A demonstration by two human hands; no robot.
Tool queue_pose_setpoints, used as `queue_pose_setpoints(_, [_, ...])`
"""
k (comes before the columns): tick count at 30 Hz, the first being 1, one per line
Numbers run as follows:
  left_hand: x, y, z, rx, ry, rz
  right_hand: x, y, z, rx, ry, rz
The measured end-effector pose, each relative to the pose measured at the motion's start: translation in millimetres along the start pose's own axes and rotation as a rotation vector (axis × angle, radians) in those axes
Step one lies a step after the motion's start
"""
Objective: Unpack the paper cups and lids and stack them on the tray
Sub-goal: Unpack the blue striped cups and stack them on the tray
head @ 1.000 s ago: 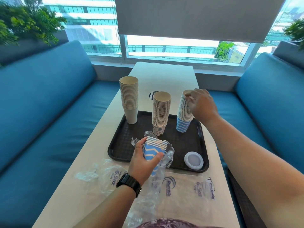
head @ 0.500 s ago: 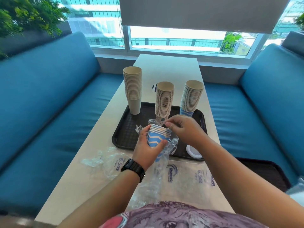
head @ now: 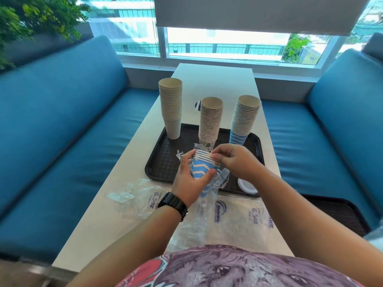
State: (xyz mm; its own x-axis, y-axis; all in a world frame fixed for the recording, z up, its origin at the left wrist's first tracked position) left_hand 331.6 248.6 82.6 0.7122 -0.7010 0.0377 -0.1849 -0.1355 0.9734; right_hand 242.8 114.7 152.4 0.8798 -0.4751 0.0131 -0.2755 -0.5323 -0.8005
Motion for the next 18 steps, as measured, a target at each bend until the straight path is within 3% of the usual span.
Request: queue_pose_setpoints(18, [-0.5, -6.6, -1.6, 0.057, 0.056, 0.030, 2.3, -2.7, -0.9, -0.092, -0.016, -0.031])
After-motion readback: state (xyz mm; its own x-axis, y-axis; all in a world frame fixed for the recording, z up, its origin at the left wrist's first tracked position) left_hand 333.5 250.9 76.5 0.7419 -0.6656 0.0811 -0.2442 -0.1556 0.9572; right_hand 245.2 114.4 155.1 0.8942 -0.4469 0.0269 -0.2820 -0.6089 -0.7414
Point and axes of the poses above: each hand's wrist, its own x-axis towards the middle knuckle, its own z-axis out of the palm, y = z × x, the point moved 3 cm from there along x, towards the middle knuckle
